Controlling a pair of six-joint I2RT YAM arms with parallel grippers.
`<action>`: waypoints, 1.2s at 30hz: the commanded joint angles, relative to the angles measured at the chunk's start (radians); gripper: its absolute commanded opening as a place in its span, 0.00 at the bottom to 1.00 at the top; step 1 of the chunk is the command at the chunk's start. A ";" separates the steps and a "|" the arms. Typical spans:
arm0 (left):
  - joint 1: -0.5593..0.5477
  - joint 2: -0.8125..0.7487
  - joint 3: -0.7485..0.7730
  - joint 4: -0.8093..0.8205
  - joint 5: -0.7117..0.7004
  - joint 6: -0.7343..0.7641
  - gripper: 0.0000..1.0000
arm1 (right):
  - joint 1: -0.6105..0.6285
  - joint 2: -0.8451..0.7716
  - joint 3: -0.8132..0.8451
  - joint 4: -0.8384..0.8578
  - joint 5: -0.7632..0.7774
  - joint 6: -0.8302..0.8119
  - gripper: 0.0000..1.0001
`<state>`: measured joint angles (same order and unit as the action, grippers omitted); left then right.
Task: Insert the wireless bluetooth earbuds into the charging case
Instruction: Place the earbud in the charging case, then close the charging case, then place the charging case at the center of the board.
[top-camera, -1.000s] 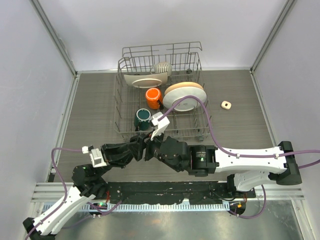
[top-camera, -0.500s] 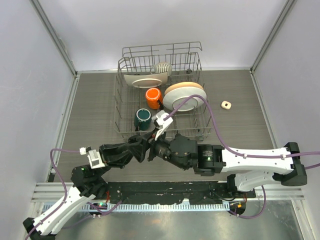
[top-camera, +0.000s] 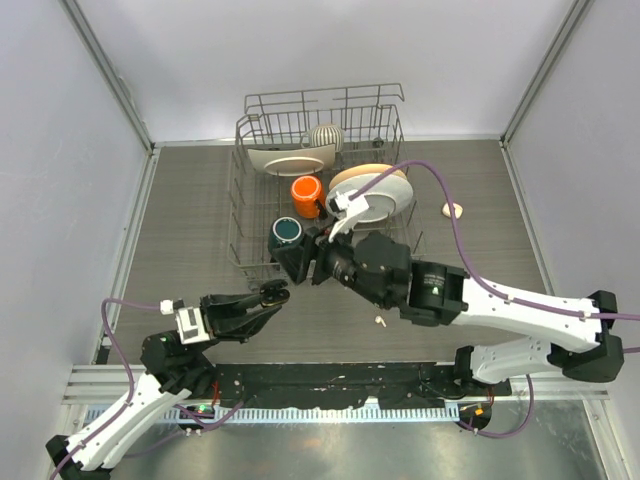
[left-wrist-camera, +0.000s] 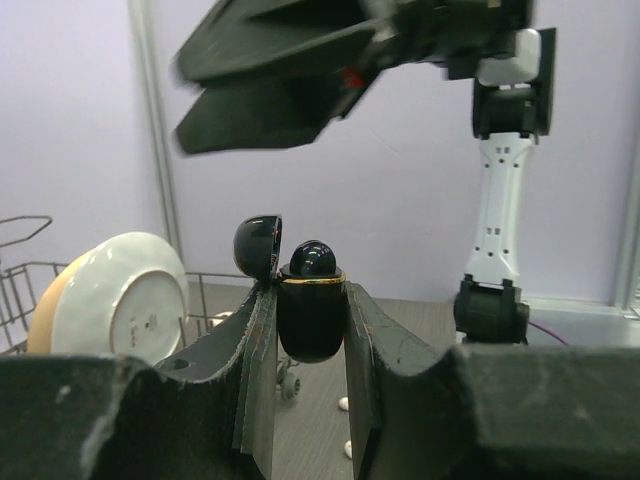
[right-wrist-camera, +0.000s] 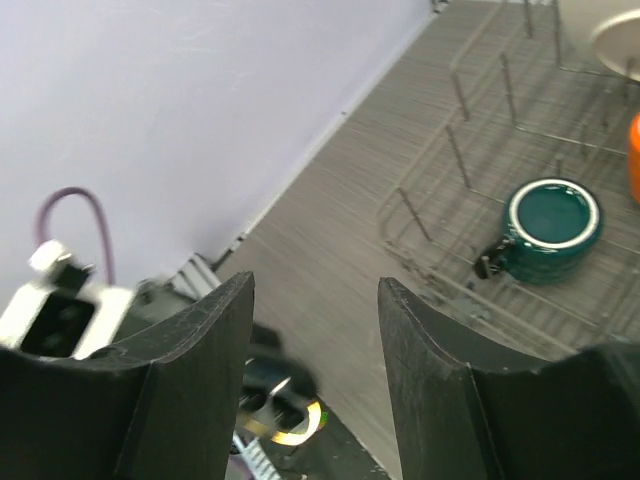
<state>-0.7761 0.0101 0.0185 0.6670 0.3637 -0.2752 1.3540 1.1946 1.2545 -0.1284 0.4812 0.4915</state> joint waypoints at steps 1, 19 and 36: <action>0.000 -0.024 -0.112 0.080 0.119 0.024 0.01 | -0.085 0.051 0.088 -0.146 -0.130 0.061 0.56; 0.000 0.019 -0.106 0.045 -0.044 0.014 0.00 | -0.070 0.093 0.083 -0.260 -0.332 0.082 0.46; -0.005 0.094 -0.043 -0.616 -0.110 -0.660 0.00 | -0.262 -0.458 -0.256 -0.467 0.307 0.202 0.70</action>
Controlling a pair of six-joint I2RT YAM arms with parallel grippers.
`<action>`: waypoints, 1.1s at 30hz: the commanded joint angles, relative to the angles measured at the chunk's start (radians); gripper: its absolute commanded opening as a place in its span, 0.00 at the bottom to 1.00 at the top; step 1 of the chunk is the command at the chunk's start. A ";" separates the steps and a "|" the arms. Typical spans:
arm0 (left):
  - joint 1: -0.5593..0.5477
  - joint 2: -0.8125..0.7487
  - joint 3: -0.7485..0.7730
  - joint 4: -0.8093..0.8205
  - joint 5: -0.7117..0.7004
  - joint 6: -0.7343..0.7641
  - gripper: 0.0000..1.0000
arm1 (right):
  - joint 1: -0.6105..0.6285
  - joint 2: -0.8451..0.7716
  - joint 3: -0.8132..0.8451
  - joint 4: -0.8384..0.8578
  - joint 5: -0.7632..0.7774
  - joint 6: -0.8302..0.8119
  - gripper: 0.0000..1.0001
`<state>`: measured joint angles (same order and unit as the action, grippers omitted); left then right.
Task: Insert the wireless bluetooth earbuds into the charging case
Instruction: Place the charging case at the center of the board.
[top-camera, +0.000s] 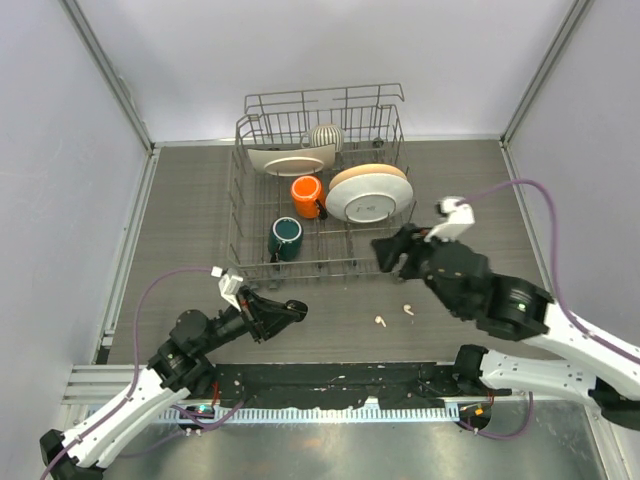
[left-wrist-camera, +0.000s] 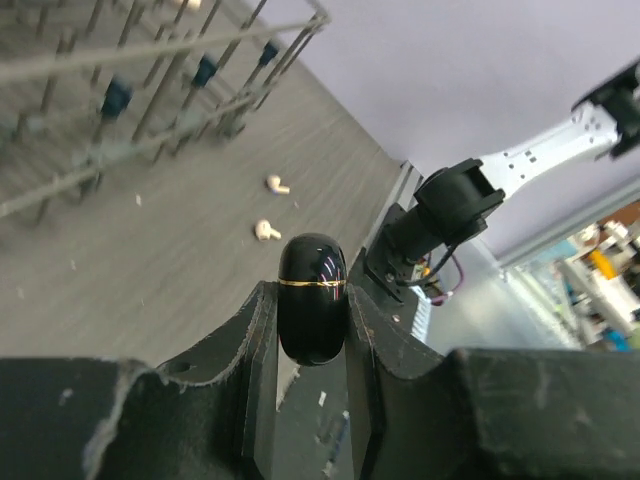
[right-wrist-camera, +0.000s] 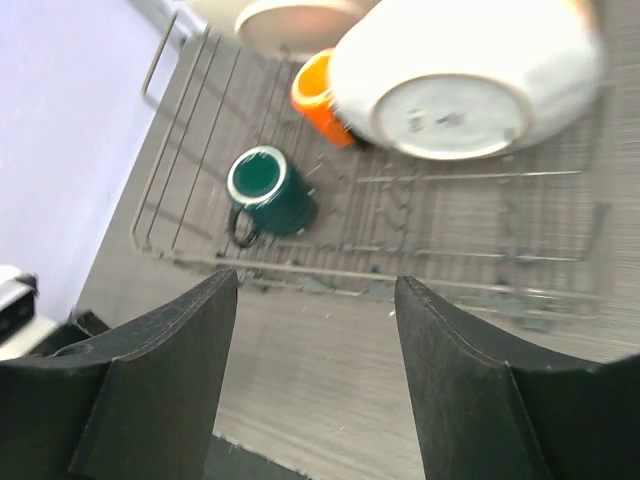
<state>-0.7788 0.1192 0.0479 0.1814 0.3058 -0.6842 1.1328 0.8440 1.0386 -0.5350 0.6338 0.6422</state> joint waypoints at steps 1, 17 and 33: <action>-0.002 -0.016 -0.089 -0.132 -0.062 -0.273 0.00 | -0.045 -0.115 -0.037 -0.075 0.173 0.054 0.70; -0.013 0.480 0.061 -0.194 -0.197 -0.291 0.00 | -0.120 -0.030 -0.011 -0.145 0.216 0.050 0.74; -0.019 0.521 0.064 -0.264 -0.286 -0.321 0.51 | -1.179 0.361 -0.008 -0.002 -0.599 -0.150 0.80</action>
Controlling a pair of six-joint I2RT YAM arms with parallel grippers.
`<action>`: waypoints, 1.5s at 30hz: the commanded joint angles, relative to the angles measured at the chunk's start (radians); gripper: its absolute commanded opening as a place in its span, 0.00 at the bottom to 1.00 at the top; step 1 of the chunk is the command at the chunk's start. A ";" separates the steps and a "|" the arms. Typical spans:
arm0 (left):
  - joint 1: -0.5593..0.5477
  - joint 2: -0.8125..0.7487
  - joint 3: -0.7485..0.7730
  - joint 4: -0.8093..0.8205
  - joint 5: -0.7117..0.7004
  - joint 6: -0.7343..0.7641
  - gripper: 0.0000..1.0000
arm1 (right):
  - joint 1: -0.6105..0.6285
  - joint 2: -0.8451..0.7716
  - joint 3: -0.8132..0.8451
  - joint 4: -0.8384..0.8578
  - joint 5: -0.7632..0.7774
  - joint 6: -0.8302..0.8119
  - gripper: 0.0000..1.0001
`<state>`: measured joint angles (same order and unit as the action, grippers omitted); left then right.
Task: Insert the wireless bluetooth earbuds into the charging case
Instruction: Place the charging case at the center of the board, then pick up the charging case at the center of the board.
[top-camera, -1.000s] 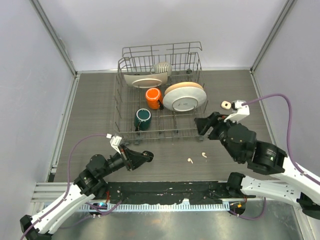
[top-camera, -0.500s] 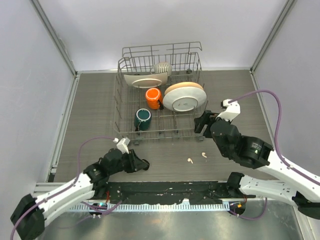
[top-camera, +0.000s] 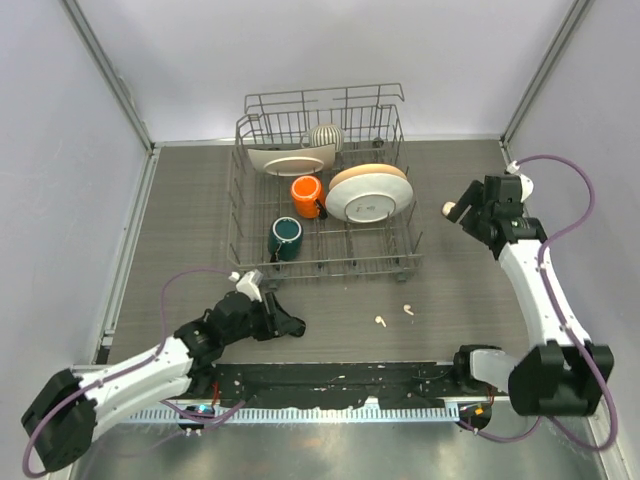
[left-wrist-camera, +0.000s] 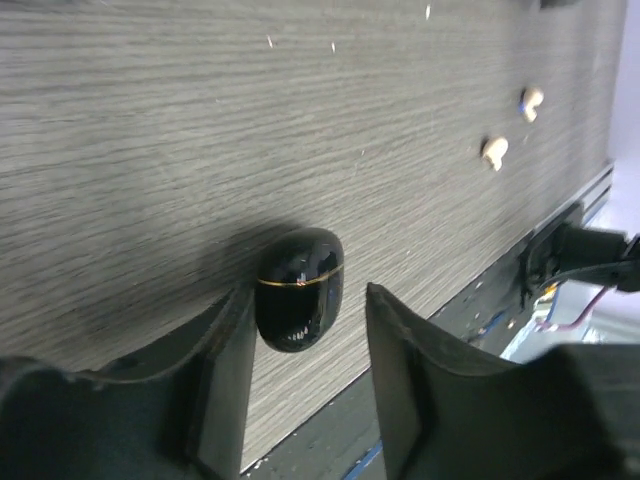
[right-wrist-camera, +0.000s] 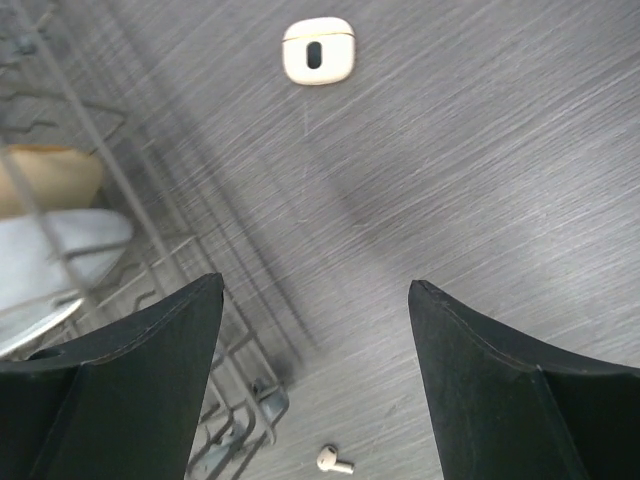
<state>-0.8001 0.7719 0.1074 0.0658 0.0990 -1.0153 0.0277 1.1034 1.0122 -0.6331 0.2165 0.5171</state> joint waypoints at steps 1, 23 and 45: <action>0.002 -0.211 0.008 -0.218 -0.088 0.011 0.53 | -0.089 0.165 0.040 0.127 -0.181 -0.025 0.81; 0.004 -0.326 0.245 -0.454 -0.171 0.204 1.00 | -0.150 0.846 0.514 0.243 -0.286 -0.650 0.84; 0.004 -0.330 0.350 -0.523 -0.147 0.345 1.00 | -0.319 0.923 0.425 0.259 -0.833 -1.371 0.79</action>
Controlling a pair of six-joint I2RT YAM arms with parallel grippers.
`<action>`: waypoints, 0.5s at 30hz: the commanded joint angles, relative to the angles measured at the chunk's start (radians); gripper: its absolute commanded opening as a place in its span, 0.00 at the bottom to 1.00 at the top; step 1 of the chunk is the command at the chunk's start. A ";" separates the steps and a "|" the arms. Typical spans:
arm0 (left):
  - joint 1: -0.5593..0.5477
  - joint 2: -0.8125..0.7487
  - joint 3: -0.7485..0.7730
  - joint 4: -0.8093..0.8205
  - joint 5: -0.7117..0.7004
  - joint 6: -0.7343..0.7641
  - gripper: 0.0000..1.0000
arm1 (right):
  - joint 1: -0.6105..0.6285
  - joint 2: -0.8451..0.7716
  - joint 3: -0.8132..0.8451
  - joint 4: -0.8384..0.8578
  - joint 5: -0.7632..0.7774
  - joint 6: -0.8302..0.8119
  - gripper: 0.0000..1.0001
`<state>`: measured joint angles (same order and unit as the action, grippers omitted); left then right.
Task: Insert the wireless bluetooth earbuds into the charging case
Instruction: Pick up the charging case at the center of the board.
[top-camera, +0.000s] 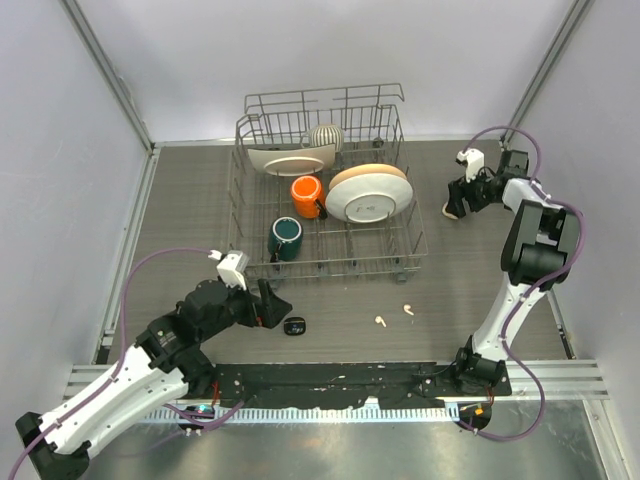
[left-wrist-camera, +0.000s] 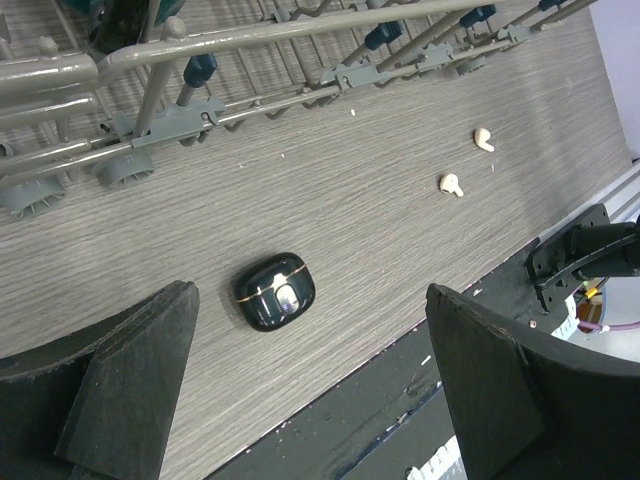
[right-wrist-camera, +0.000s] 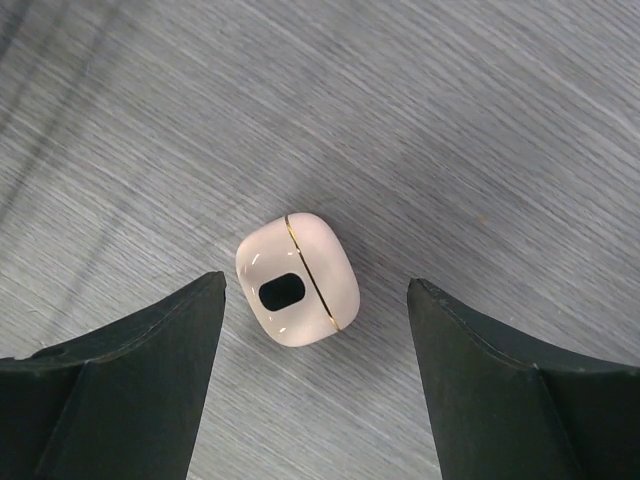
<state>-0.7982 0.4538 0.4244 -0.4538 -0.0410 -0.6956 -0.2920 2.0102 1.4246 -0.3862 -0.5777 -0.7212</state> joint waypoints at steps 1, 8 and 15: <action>0.002 -0.013 0.033 -0.003 -0.007 0.024 1.00 | 0.002 0.019 0.010 0.018 -0.034 -0.139 0.79; 0.002 -0.012 0.040 -0.017 -0.007 0.022 1.00 | 0.001 0.073 0.010 0.006 0.000 -0.176 0.78; 0.002 -0.007 0.028 0.001 -0.011 0.019 1.00 | 0.004 0.076 -0.006 0.013 -0.007 -0.182 0.72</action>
<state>-0.7982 0.4484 0.4244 -0.4763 -0.0418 -0.6941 -0.2897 2.0819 1.4239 -0.3782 -0.5964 -0.8703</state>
